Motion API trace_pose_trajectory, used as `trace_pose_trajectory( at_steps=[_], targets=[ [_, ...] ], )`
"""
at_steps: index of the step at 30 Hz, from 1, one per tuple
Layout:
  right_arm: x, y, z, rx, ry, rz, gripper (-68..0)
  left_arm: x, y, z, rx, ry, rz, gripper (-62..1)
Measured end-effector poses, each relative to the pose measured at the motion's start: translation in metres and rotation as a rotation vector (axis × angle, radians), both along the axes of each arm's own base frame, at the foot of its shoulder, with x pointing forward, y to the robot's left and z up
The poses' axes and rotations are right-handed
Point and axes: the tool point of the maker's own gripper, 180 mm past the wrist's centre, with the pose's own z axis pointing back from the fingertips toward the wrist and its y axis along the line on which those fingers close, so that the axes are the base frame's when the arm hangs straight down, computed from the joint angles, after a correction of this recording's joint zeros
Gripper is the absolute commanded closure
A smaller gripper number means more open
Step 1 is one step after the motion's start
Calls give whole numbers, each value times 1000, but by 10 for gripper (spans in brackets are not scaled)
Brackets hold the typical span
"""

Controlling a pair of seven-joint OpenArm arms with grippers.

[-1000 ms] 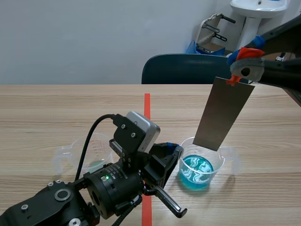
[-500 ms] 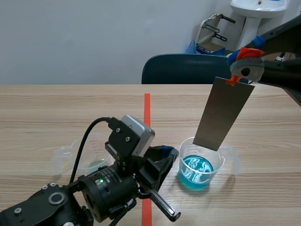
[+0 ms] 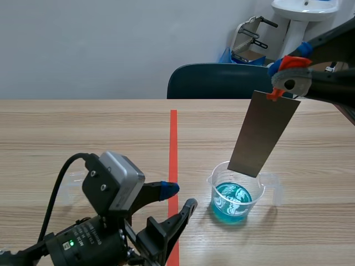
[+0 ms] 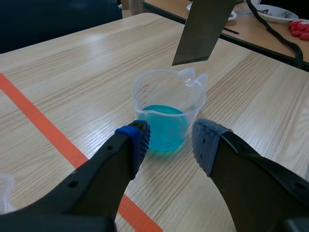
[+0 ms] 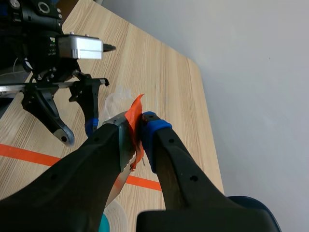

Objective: Do the redox reaction experiment

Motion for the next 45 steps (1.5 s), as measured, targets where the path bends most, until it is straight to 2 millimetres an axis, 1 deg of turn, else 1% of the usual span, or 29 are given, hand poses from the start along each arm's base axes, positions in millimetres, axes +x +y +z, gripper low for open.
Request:
trace_pose_trajectory(
  at_steps=[3, 6, 10, 18, 45],
  targets=[
    [0, 0, 0, 0, 0, 0, -7, -6, 6, 6, -2, -7, 11, -424],
    [0, 0, 0, 0, 0, 0, -7, -12, 10, 17, -35, -36, 9, -494],
    [0, 0, 0, 0, 0, 0, -7, -15, 17, 22, -54, -53, 22, -620],
    [0, 0, 0, 0, 0, 0, -7, -12, 21, 23, -53, -65, 45, -623],
    [0, 0, 0, 0, 0, 0, -7, -12, 21, 22, -51, -63, 45, -623]
  ],
)
